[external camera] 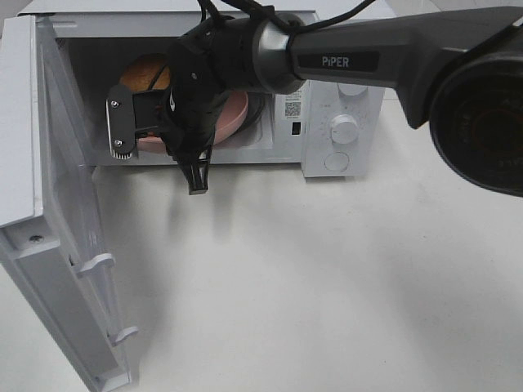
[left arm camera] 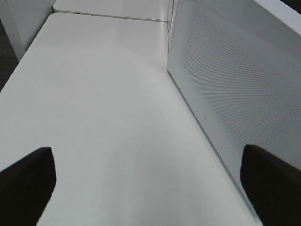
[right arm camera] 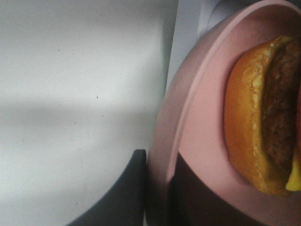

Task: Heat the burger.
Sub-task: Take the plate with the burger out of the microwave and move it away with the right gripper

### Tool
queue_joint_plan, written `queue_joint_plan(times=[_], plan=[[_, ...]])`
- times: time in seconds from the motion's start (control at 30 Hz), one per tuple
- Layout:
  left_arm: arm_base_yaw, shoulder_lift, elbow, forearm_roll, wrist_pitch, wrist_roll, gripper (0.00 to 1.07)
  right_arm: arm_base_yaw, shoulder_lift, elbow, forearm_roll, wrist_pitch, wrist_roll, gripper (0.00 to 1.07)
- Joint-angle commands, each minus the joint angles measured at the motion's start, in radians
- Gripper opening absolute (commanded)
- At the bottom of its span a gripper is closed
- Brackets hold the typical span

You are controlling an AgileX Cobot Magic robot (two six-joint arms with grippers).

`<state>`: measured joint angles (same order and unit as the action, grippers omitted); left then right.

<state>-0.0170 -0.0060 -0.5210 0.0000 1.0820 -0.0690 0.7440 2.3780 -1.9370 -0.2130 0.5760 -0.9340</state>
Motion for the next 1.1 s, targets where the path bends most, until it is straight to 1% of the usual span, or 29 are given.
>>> queue_joint_plan(times=[0.03,0.1,0.13,0.17,0.2,0.23,0.27,0.33,0.43,0.5,0.6,0.63,0.67,0.7,0.77,0.87,0.93,1.03,1.1], plan=[[0.002,-0.003,0.001,0.0,-0.012,-0.002,1.0,0.003,-0.059,0.078,-0.032,-0.043,0.032,0.0],[0.002,-0.003,0.001,0.0,-0.012,-0.002,1.0,0.003,-0.071,0.097,-0.035,-0.061,0.031,0.0],[0.002,-0.003,0.001,0.0,-0.012,-0.002,1.0,0.004,-0.101,0.149,-0.052,-0.099,0.034,0.0],[0.002,-0.003,0.001,0.0,-0.012,-0.002,1.0,0.004,-0.101,0.149,-0.052,-0.099,0.034,0.0],[0.002,-0.003,0.001,0.0,-0.012,-0.002,1.0,0.004,-0.131,0.202,-0.059,-0.144,0.037,0.0],[0.002,-0.003,0.001,0.0,-0.012,-0.002,1.0,0.004,-0.145,0.226,-0.059,-0.167,0.037,0.0],[0.002,-0.003,0.001,0.0,-0.012,-0.002,1.0,0.004,-0.145,0.226,-0.059,-0.167,0.037,0.0],[0.002,-0.003,0.001,0.0,-0.012,-0.002,1.0,0.004,-0.208,0.329,-0.079,-0.237,0.037,0.0],[0.002,-0.003,0.001,0.0,-0.012,-0.002,1.0,0.004,-0.221,0.353,-0.082,-0.247,0.037,0.0],[0.002,-0.003,0.001,0.0,-0.012,-0.002,1.0,0.004,-0.274,0.445,-0.081,-0.321,0.038,0.0],[0.002,-0.003,0.001,0.0,-0.012,-0.002,1.0,0.004,-0.286,0.465,-0.081,-0.339,0.038,0.0],[0.002,-0.003,0.001,0.0,-0.012,-0.002,1.0,0.004,-0.319,0.515,-0.081,-0.383,0.038,0.0],[0.002,-0.003,0.001,0.0,-0.012,-0.002,1.0,0.004,-0.335,0.543,-0.081,-0.41,0.038,0.0],[0.002,-0.003,0.001,0.0,-0.012,-0.002,1.0,0.004,-0.335,0.543,-0.081,-0.41,0.038,0.0],[0.002,-0.003,0.001,0.0,-0.012,-0.002,1.0,0.004,-0.395,0.652,-0.082,-0.513,0.038,0.0],[0.002,-0.003,0.001,0.0,-0.012,-0.002,1.0,0.004,-0.407,0.679,-0.082,-0.535,0.038,0.0],[0.002,-0.003,0.001,0.0,-0.012,-0.002,1.0,0.004,-0.46,0.776,-0.082,-0.599,0.038,0.0],[0.002,-0.003,0.001,0.0,-0.012,-0.002,1.0,0.004,-0.474,0.802,-0.082,-0.615,0.037,0.0],[0.002,-0.003,0.001,0.0,-0.012,-0.002,1.0,0.004,-0.528,0.894,-0.083,-0.67,0.032,0.0]])
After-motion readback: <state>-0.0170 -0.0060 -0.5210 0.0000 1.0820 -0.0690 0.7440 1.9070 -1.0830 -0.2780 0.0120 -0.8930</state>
